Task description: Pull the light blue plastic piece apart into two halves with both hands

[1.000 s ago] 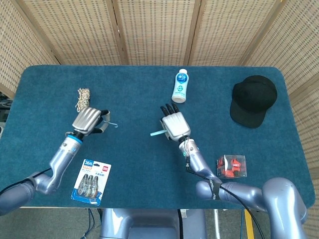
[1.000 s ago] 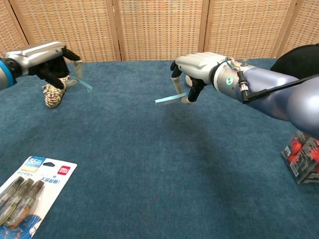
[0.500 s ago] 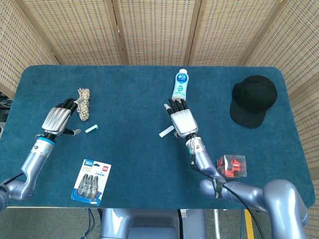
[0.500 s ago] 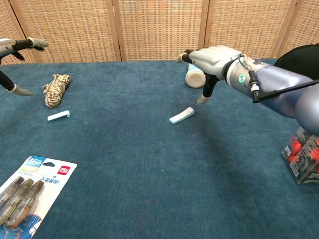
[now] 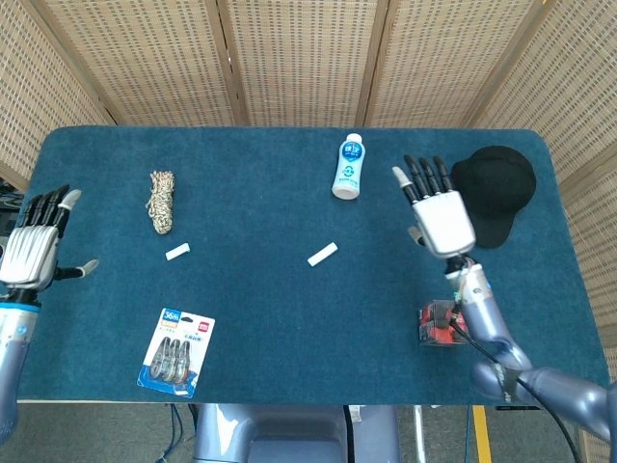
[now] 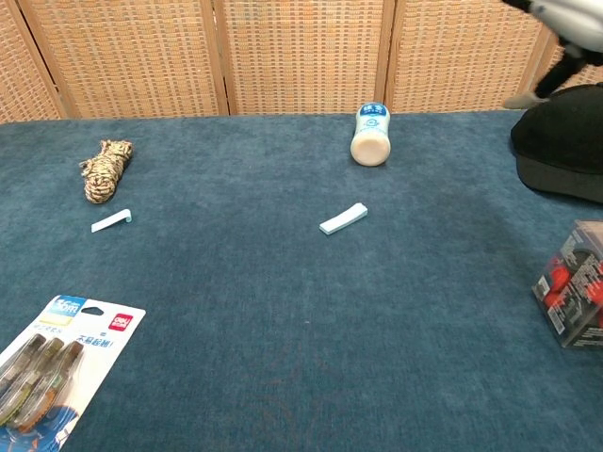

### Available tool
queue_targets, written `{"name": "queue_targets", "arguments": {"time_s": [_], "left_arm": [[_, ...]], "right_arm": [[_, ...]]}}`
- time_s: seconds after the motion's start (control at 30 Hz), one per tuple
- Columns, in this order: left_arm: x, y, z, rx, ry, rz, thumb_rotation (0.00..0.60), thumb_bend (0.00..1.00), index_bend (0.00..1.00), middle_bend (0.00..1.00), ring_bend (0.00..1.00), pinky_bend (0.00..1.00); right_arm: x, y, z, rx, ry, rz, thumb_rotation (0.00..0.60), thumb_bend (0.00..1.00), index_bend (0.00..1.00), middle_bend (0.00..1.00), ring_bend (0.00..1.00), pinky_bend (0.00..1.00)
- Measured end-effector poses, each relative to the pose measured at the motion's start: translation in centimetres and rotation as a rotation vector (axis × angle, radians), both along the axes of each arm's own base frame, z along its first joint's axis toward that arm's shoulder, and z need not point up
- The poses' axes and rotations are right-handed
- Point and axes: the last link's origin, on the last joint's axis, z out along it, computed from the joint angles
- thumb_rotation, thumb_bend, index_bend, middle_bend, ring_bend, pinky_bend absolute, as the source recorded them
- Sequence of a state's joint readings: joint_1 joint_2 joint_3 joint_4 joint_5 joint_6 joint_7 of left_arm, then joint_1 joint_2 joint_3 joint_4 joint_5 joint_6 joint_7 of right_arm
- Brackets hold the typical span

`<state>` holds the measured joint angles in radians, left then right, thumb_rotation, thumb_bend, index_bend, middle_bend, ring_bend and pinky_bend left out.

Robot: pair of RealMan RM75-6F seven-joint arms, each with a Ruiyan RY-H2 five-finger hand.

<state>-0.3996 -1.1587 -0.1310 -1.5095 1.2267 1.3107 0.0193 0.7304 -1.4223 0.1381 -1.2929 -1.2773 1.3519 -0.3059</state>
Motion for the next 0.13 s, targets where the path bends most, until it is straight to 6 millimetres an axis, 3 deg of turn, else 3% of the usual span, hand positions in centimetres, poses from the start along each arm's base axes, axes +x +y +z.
{"name": "queue_targets", "arguments": {"time_s": [0.13], "left_arm": [[-1.0,-4.1,0.4,0.06,-0.037,0.056,0.6,0.0,0.0,0.0,0.0,0.0]], "right_arm": [[-3.3,3.5,1.2,0.012,-0.039,0.008,0.6,0.0,0.0,0.0,0.0,0.0]]}}
